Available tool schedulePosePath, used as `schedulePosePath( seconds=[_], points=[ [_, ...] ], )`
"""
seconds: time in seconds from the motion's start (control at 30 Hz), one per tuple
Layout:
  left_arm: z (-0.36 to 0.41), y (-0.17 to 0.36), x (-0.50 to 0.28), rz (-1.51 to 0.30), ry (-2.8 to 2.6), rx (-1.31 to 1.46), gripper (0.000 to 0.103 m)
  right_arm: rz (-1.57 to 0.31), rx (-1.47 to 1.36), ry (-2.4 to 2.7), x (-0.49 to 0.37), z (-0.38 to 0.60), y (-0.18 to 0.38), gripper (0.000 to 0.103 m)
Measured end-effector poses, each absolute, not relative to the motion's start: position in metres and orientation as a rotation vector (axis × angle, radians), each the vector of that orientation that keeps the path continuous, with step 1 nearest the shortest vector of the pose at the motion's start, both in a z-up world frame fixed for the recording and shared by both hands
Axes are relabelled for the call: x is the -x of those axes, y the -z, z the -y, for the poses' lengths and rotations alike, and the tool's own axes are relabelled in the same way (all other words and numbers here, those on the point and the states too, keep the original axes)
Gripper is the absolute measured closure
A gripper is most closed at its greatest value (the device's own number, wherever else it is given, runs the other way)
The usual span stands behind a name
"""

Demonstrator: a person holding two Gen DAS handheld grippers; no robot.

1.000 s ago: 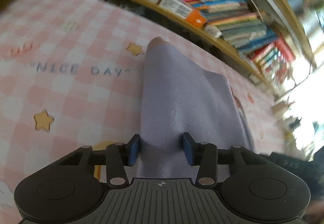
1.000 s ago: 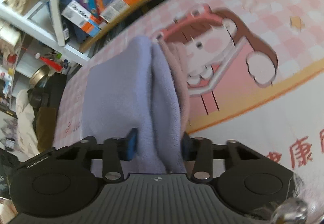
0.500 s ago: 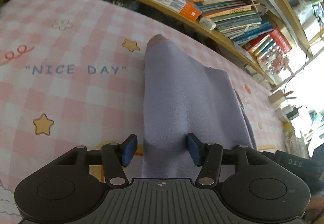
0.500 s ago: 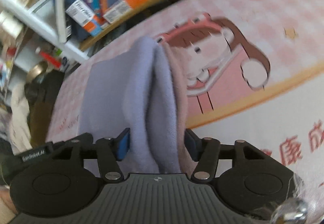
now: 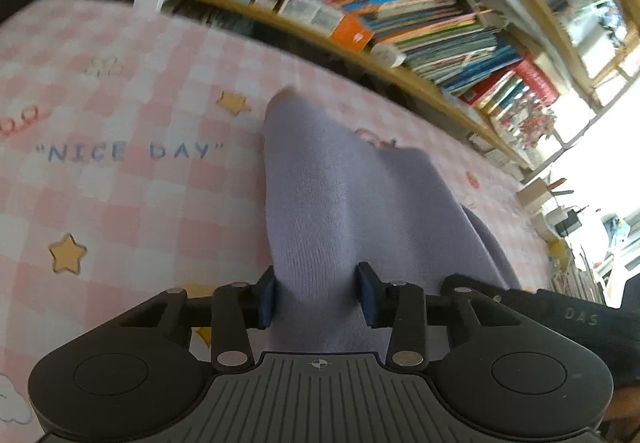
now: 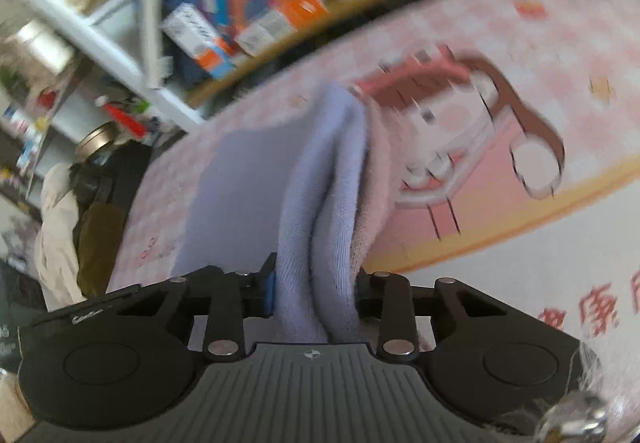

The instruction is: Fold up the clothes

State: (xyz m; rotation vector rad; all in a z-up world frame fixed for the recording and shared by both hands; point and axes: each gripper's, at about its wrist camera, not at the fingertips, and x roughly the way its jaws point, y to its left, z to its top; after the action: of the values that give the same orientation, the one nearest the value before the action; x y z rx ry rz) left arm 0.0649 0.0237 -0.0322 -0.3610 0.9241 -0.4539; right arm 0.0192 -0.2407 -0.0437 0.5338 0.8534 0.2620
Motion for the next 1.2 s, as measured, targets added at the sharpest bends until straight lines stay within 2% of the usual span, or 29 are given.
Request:
schedulePosePath(
  seconds=[0.3, 0.6, 1.2],
  points=[
    [-0.04, -0.012, -0.052, -0.789, 0.477, 0.369, 0.064, -0.714, -0.459, -0.319, -0.006, 0.228, -0.006, 0.074],
    [-0.061, -0.032, -0.071, -0.714, 0.472, 0.373, 0.064, -0.665, -0.399, -0.375, -0.034, 0.206, -0.032, 0.074],
    [-0.109, -0.007, -0.15, -0.737, 0.409, 0.39, 0.064, -0.712, -0.339, -0.414, -0.12, 0.149, -0.007, 0.073]
  ],
)
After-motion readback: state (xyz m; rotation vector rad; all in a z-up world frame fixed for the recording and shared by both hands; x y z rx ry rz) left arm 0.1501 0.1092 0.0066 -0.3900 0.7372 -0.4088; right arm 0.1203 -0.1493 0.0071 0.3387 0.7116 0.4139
